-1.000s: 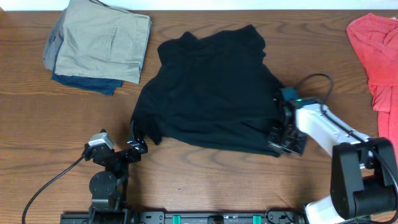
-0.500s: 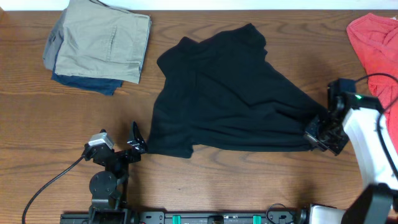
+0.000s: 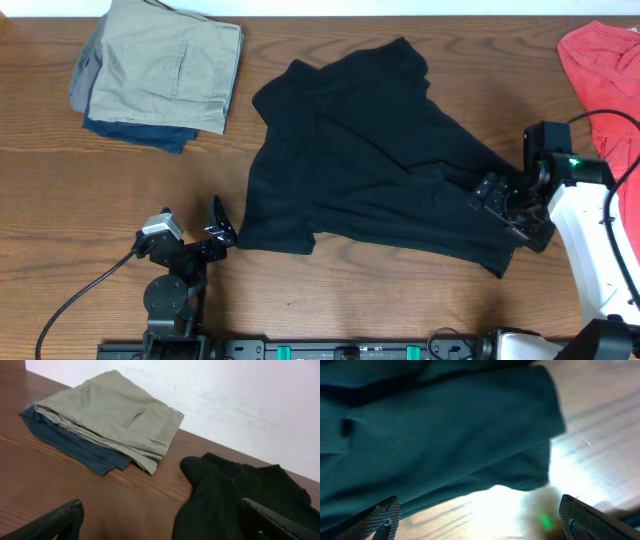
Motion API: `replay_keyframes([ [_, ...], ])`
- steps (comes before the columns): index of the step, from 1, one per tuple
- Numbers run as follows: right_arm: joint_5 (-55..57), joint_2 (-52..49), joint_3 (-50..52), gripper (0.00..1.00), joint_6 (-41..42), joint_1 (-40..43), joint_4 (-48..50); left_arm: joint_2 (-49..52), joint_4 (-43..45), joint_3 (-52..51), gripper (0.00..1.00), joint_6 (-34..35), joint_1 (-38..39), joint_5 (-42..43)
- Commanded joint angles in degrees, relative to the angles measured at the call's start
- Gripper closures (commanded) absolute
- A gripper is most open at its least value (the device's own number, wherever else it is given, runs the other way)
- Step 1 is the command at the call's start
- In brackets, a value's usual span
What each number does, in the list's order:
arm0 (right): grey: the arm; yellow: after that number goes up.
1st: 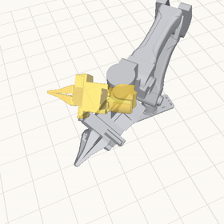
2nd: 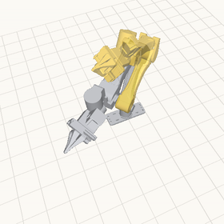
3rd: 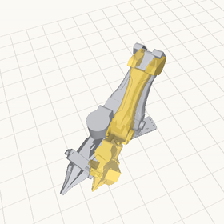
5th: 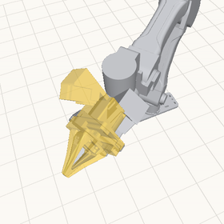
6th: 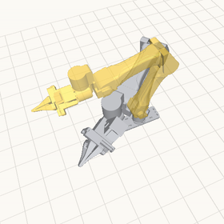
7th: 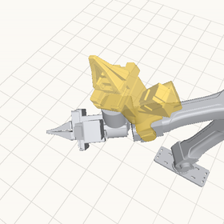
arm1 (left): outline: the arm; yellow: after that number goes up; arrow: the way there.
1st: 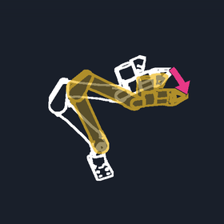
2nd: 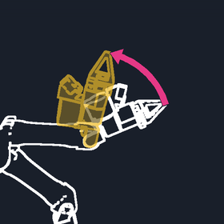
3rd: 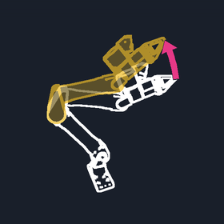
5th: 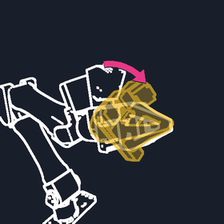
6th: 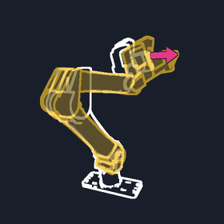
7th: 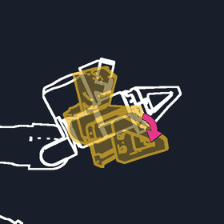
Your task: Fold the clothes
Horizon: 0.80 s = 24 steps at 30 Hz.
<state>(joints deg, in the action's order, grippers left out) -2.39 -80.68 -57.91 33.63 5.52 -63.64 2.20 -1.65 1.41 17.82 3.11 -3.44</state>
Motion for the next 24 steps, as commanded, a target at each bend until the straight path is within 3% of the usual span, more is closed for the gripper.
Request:
replay_keyframes([
  [1, -2.6, 0.2, -0.2, 0.01, 0.5, -1.4, 1.5, -0.1, -1.9, -1.2, 0.02, 0.1, 0.2, -1.7],
  [13, -2.5, 0.2, -0.2, 0.01, 17.0, -4.6, 8.2, -0.1, -1.9, -1.2, 0.02, 0.0, 0.2, -1.7],
  [18, -2.6, 0.2, -0.2, 0.01, 17.1, -4.7, 8.2, -0.1, -1.9, -1.2, 0.02, 0.2, 0.2, -1.4],
  [24, -2.6, 0.2, -0.2, 0.01, 17.1, -4.6, 8.2, -0.1, -1.5, -1.1, 0.02, 5.0, 0.2, 13.9],
])
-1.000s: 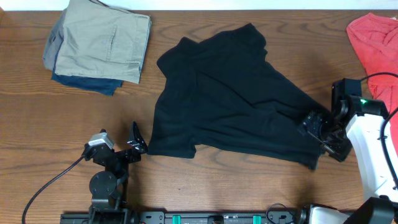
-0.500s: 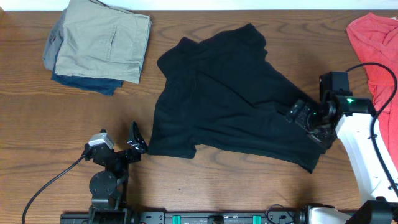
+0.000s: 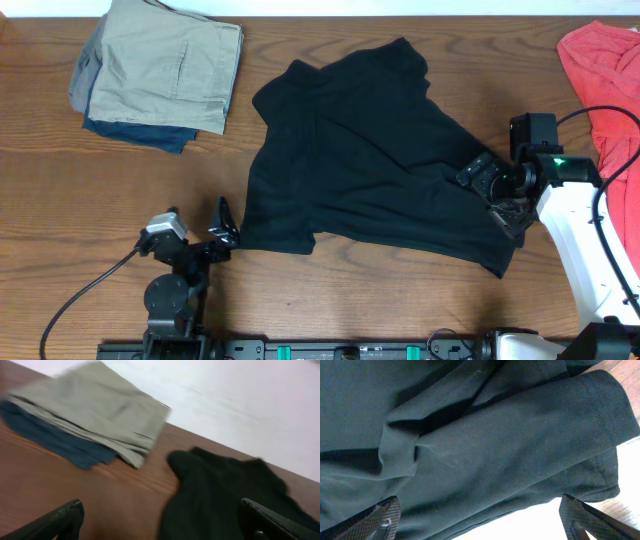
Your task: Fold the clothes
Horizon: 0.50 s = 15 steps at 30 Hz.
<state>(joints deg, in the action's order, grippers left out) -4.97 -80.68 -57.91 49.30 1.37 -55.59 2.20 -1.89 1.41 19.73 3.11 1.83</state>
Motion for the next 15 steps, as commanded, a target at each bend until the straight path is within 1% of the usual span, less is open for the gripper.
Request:
replay_keyframes([
  [1, 0.0, 0.2, -0.2, 0.01, 1.5, -0.5, 0.1, -0.1, -1.0, -1.1, 0.02, 4.4, 0.2, 10.6],
  [4, 0.0, 0.2, -0.2, 0.01, 1.5, -0.5, 0.1, -0.1, -0.6, -1.1, 0.02, 12.1, 0.2, 19.2],
  [6, 0.0, 0.2, -0.2, 0.01, 1.5, -0.5, 0.1, -0.1, -0.5, -1.1, 0.02, 14.8, 0.2, 26.1],
  [8, 0.0, 0.2, -0.2, 0.01, 1.5, -0.5, 0.1, -0.1, 0.1, -1.1, 0.02, 14.9, 0.2, 33.3],
  [10, 0.0, 0.2, -0.2, 0.01, 1.5, -0.5, 0.1, -0.1, 1.1, -1.1, 0.02, 14.9, 0.2, 37.5],
  [12, 0.0, 0.2, -0.2, 0.01, 1.5, -0.5, 0.1, -0.1, 2.3, -1.1, 0.02, 14.9, 0.2, 40.0],
  [15, 0.0, 0.2, -0.2, 0.01, 1.5, -0.5, 0.1, -0.1, 2.9, -0.2, 0.02, 14.9, 0.2, 40.9],
])
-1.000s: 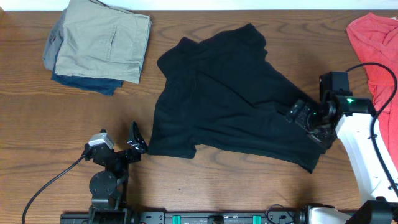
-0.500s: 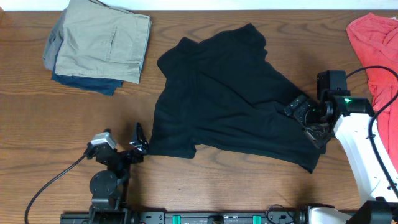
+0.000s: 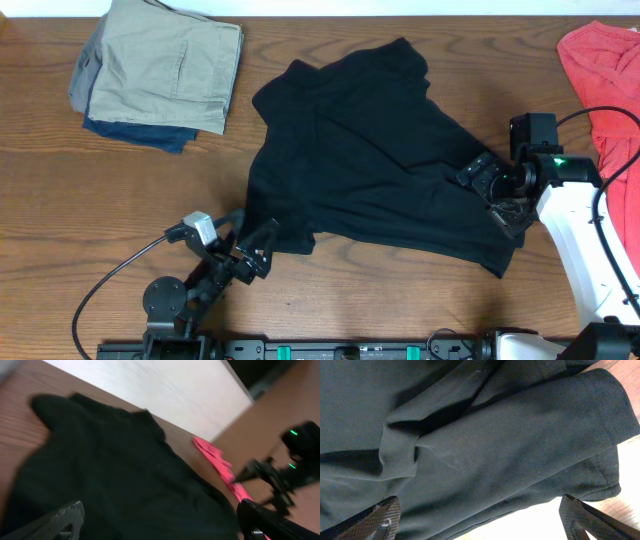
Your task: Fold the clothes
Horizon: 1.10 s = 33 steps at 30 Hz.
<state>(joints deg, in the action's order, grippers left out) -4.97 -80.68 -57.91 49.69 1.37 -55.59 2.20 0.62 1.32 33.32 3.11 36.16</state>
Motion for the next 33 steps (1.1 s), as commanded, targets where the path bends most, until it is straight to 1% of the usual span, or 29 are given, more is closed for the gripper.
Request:
replay_keyframes([
  [1, 0.0, 0.2, -0.2, 0.01, 1.1, -0.5, 0.1, -0.1, 0.4, 0.5, 0.02, 1.3, 0.2, 6.6],
  [5, 0.0, 0.2, -0.2, 0.01, 1.1, -0.5, 0.1, 0.0, 0.3, 3.6, 0.02, 0.3, 0.2, 6.6],
  [9, 0.0, 0.2, -0.2, 0.01, 1.1, -0.5, 0.1, 2.1, -1.0, 8.6, 0.02, -4.1, 0.2, 7.0],
  [12, 0.0, 0.2, -0.2, 0.01, 1.1, -0.5, 0.1, 7.3, -5.1, 13.6, 0.02, -9.0, 0.2, 6.9],
  [15, 0.0, 0.2, -0.2, 0.01, 1.1, -0.5, 0.1, 15.9, -11.2, 19.9, 0.02, -15.3, 0.2, 6.9],
  [20, 0.0, 0.2, -0.2, 0.01, 1.1, -0.5, 0.1, 35.3, -24.7, 33.0, 0.02, -25.0, 0.2, 5.8],
  [23, 0.0, 0.2, -0.2, 0.01, 1.1, -0.5, 0.1, 47.2, -35.5, 41.0, 0.02, -28.0, 0.2, -0.3],
  [25, 0.0, 0.2, -0.2, 0.01, 1.1, -0.5, 0.1, 53.9, -39.9, 44.4, 0.02, -28.4, 0.2, -4.4],
  [27, 0.0, 0.2, -0.2, 0.01, 1.1, -0.5, 0.1, 60.0, -40.2, 45.3, 0.02, -28.4, 0.2, -5.0],
  [31, 0.0, 0.2, -0.2, 0.01, 1.1, -0.5, 0.1, 68.4, -39.8, 45.3, 0.02, -28.4, 0.2, -5.1],
  [33, 0.0, 0.2, -0.2, 0.01, 1.1, -0.5, 0.1, 71.2, -40.1, 45.3, 0.02, -28.3, 0.2, -7.4],
])
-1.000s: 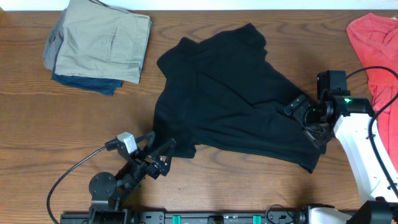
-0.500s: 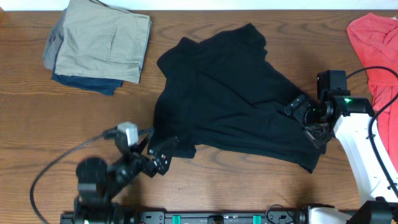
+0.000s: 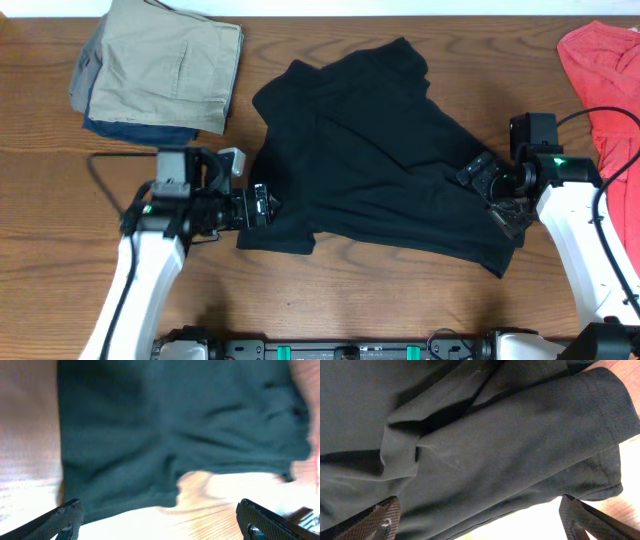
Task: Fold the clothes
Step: 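Reach the left gripper to the t-shirt's lower-left hem and grasp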
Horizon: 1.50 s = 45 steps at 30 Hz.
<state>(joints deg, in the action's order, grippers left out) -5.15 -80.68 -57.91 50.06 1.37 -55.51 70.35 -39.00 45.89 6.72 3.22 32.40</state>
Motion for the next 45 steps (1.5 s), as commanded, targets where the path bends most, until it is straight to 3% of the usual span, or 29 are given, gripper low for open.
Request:
replay_keyframes([
  [1, 0.2, 0.2, -0.2, 0.01, 0.7, -0.5, 0.0, 4.3, -0.7, 0.7, 0.02, -0.3, 0.1, -6.5],
  [4, 0.2, 0.2, -0.2, 0.01, 0.7, -0.5, 0.0, 6.4, -1.3, 0.7, 0.02, 4.7, 0.1, -17.0],
  [6, 0.2, 0.2, -0.2, 0.01, 0.7, -0.5, 0.0, 7.0, -0.8, 0.7, 0.02, 4.7, 0.1, -19.1],
  [21, 0.2, 0.2, -0.2, 0.01, 0.7, -0.5, 0.0, 7.1, -0.7, -1.6, 0.02, 5.0, 0.4, -17.9],
  [31, 0.2, 0.2, -0.2, 0.01, 0.7, -0.5, 0.0, 7.1, -0.6, -1.6, 0.02, 5.0, 7.5, -18.2],
  [38, 0.2, 0.2, -0.2, 0.01, 0.7, -0.5, 0.0, 7.1, -0.8, -2.1, 0.02, 11.7, 9.1, -28.0],
  [45, 0.2, 0.2, -0.2, 0.01, 0.7, -0.5, 0.0, 7.1, -0.7, -2.6, 0.02, 13.4, 9.1, -28.2],
])
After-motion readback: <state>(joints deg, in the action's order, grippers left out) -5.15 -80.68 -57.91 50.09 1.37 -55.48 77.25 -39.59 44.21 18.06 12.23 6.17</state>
